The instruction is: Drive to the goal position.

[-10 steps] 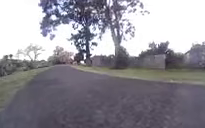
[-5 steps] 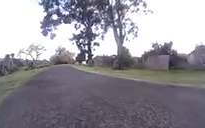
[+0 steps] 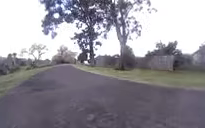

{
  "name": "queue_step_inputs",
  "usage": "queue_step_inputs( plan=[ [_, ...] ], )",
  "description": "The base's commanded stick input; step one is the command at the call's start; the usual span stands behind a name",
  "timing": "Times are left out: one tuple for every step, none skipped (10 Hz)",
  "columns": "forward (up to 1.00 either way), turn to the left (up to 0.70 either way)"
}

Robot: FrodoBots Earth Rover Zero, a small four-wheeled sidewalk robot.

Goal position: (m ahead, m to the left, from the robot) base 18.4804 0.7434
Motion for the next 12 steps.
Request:
queue_step_inputs(
  plan=[
    [0.85,0.34],
    [0.85,0.34],
    [0.85,0.09],
    [0.85,0.00],
    [0.85,0.00],
    [0.85,0.00],
    [0.85,0.00],
    [0.85,0.01],
    [0.85,0.04],
    [0.85,0.13],
    [0.85,0.32],
    [0.85,0.20]
  ],
)
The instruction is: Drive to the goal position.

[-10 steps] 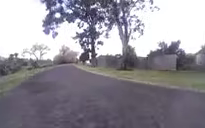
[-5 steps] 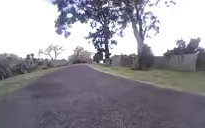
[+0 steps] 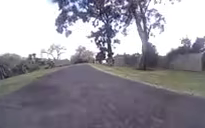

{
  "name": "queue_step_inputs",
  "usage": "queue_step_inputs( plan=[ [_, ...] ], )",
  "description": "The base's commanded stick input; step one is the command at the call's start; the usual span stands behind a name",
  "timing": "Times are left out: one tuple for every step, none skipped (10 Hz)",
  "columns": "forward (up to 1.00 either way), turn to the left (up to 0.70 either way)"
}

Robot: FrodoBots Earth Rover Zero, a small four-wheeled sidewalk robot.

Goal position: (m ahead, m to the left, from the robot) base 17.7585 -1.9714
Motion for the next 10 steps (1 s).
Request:
queue_step_inputs(
  plan=[
    [0.85,0.10],
    [0.85,0.02],
    [0.85,0.00],
    [0.85,0.00],
    [0.85,0.00],
    [0.85,0.00],
    [0.85,0.00],
    [0.85,0.00],
    [0.85,0.00],
    [0.85,0.00]
  ],
)
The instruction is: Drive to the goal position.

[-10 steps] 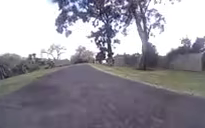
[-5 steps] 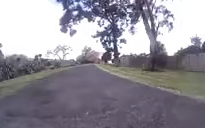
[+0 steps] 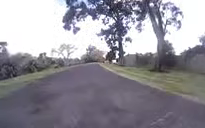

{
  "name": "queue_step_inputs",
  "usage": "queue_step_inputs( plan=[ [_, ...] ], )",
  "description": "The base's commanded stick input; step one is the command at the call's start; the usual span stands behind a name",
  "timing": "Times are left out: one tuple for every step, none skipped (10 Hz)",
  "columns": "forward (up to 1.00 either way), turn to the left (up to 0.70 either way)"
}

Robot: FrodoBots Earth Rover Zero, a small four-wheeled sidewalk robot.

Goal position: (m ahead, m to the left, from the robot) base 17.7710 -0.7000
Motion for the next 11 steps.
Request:
queue_step_inputs(
  plan=[
    [0.85,0.00],
    [0.85,0.00],
    [0.85,0.00],
    [0.85,0.00],
    [0.85,0.00],
    [0.85,0.00],
    [0.85,0.00],
    [0.85,0.00],
    [0.85,0.00],
    [0.85,0.00],
    [0.85,0.00]
  ],
)
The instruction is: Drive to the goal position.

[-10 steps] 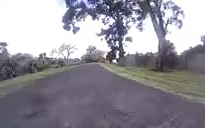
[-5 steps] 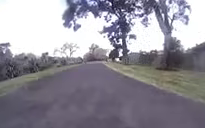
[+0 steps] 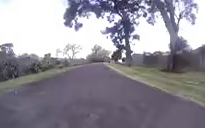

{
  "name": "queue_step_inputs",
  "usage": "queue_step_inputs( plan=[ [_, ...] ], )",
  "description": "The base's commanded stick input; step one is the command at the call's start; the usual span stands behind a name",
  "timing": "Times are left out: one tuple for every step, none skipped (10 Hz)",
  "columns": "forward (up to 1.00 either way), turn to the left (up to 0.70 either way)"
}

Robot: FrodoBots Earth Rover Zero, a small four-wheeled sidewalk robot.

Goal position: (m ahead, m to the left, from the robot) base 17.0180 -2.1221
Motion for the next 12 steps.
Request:
queue_step_inputs(
  plan=[
    [0.85,-0.04],
    [0.85,-0.12],
    [0.85,-0.29],
    [0.85,-0.34],
    [0.85,-0.30],
    [0.85,-0.16],
    [0.85,0.00],
    [0.85,0.00],
    [0.85,0.00],
    [0.85,0.00],
    [0.85,0.00],
    [0.85,-0.31]
  ],
)
